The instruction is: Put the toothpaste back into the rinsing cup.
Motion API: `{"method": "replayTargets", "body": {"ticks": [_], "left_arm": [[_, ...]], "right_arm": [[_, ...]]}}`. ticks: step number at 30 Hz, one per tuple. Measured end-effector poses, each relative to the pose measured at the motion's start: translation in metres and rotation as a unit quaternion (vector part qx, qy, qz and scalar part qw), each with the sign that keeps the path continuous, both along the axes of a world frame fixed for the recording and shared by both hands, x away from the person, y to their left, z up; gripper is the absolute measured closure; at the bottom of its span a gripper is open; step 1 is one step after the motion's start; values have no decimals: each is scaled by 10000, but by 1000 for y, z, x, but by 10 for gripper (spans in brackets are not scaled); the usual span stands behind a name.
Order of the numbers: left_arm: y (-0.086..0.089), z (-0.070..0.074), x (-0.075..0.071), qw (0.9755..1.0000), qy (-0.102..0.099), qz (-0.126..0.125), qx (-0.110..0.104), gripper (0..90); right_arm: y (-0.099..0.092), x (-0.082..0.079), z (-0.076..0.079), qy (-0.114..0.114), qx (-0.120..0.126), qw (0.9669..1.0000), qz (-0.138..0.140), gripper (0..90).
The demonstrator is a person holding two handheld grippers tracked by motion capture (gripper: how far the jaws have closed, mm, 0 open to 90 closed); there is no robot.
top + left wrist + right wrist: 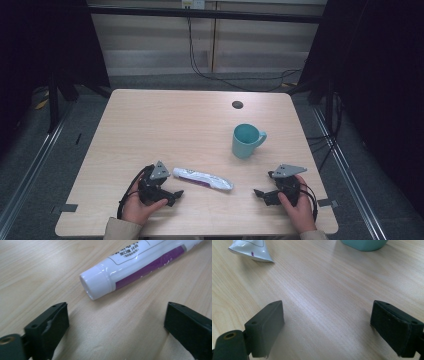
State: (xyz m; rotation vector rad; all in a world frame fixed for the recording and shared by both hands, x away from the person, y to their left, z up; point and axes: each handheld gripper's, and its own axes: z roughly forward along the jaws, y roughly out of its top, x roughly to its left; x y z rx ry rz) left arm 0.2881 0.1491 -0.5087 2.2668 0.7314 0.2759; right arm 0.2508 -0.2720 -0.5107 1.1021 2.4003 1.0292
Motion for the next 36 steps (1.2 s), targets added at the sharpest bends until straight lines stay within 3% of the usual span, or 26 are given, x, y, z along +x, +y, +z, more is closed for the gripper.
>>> {"method": "replayTargets", "body": {"ticks": [19,21,25,32,36], "left_arm": [[0,0,1,10000,-22,14,15,35],[-2,2,1,10000,26,-10,83,43],[-4,7,2,9996,149,-180,184,146],[-11,14,8,9975,295,-404,499,157],[-8,19,12,9981,352,-392,321,157]], "right_arm": [[0,0,0,-6,0,10000,2,110],[0,0,0,-5,12,10000,5,111],[0,0,0,-6,12,10000,5,111],[0,0,0,-4,14,10000,2,111],[0,-1,0,3,11,10000,-14,111]]}}
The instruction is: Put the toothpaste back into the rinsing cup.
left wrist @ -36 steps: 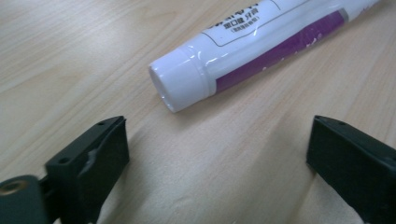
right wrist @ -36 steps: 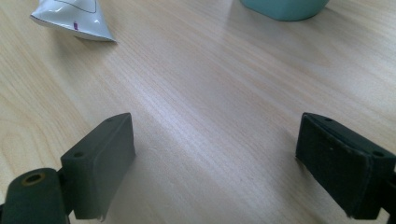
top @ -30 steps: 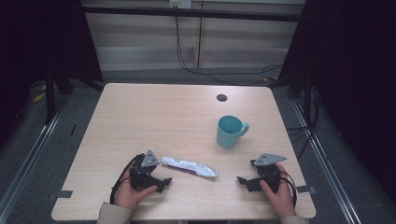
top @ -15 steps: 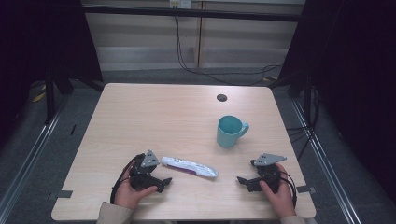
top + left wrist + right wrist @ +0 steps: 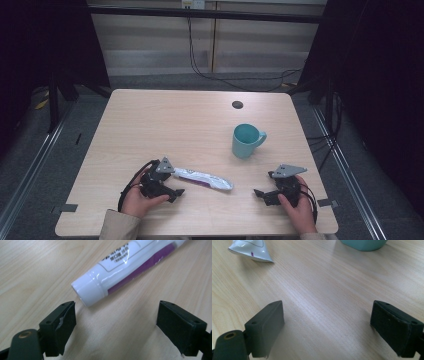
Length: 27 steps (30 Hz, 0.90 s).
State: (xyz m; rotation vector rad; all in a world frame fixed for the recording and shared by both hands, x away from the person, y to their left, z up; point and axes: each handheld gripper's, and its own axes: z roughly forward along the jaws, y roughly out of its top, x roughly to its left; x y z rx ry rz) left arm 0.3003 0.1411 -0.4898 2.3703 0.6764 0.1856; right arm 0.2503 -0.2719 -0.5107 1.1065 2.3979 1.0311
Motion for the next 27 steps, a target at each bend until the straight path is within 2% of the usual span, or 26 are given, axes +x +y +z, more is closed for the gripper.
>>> {"method": "replayTargets", "body": {"ticks": [3,4,5,6,10,13,14,18,19,20,27], "left_arm": [[0,4,2,9999,-37,-74,99,157],[-2,10,3,9997,-58,-177,165,157],[-2,10,3,9997,-58,-177,165,157],[-3,16,5,9993,-122,-253,265,157],[-7,26,10,9987,-109,-390,313,157],[-10,28,11,9983,-108,-458,331,157],[-15,31,13,9968,-138,-593,508,157],[-22,34,16,9947,-108,-749,695,158],[-23,35,18,9935,-77,-820,788,160],[-27,36,20,9912,-114,-855,1008,162],[-34,40,27,9895,-66,-957,1085,162]], "right_arm": [[0,0,0,-1,-2,10000,-5,111],[0,0,0,-6,-2,10000,-9,111],[0,0,0,-6,-2,10000,-11,111],[0,0,0,-6,-2,10000,-9,111],[0,0,0,-8,0,10000,-7,111],[0,0,0,-4,0,10000,-11,111],[0,0,0,-2,1,10000,-12,111],[0,0,0,-2,1,10000,-11,111],[0,0,0,-2,1,10000,-11,111],[0,0,0,-1,1,10000,-10,111],[0,0,0,-12,1,10000,-3,111]]}}
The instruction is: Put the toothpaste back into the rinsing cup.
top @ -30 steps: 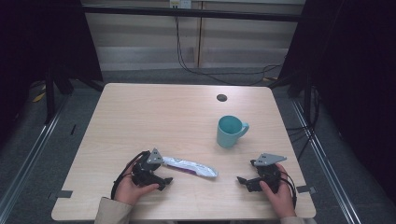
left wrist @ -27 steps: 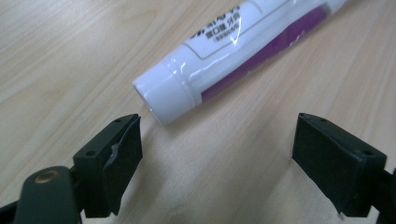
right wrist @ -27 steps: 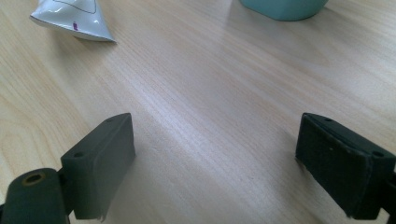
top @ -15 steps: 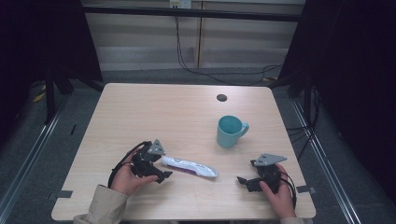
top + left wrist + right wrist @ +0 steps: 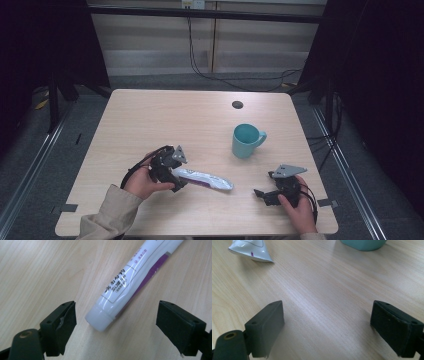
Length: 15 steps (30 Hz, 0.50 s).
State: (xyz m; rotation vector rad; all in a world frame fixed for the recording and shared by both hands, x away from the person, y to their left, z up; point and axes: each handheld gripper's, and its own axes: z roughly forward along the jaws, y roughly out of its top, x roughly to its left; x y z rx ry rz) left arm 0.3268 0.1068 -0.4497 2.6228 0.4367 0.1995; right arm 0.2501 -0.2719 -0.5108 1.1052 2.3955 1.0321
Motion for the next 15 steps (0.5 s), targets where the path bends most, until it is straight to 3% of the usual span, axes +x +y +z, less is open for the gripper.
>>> {"method": "replayTargets", "body": {"ticks": [15], "left_arm": [[-20,-16,11,9997,101,-224,57,164]], "right_arm": [[0,0,0,15,6,10000,-10,112]]}}
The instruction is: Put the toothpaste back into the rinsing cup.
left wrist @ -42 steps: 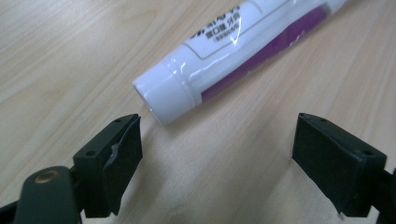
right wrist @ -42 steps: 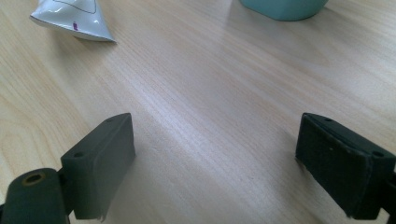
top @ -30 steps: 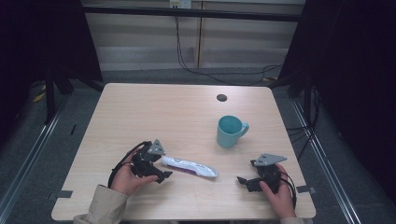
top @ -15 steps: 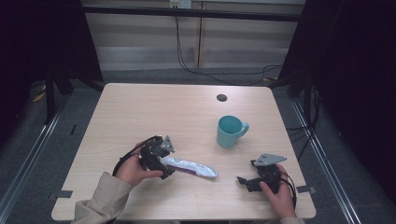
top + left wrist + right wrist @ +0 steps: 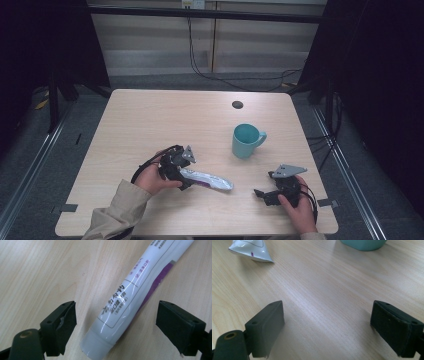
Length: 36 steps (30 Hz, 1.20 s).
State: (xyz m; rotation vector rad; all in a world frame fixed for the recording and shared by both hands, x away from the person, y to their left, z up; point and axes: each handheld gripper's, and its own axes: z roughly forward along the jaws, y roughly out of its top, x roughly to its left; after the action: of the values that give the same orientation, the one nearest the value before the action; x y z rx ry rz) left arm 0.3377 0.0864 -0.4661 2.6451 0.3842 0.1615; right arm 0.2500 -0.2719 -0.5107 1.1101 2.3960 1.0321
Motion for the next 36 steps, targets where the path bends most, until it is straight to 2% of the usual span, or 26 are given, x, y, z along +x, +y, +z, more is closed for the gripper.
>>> {"method": "replayTargets", "body": {"ticks": [12,30,36], "left_arm": [[2,-10,1,9999,87,-37,135,198],[6,-12,0,9997,180,-6,149,258],[9,-10,0,9997,167,-28,185,321]], "right_arm": [[0,0,0,2,15,10000,9,112],[-1,1,0,4,34,10000,21,114],[-1,1,0,5,36,10000,20,114]]}}
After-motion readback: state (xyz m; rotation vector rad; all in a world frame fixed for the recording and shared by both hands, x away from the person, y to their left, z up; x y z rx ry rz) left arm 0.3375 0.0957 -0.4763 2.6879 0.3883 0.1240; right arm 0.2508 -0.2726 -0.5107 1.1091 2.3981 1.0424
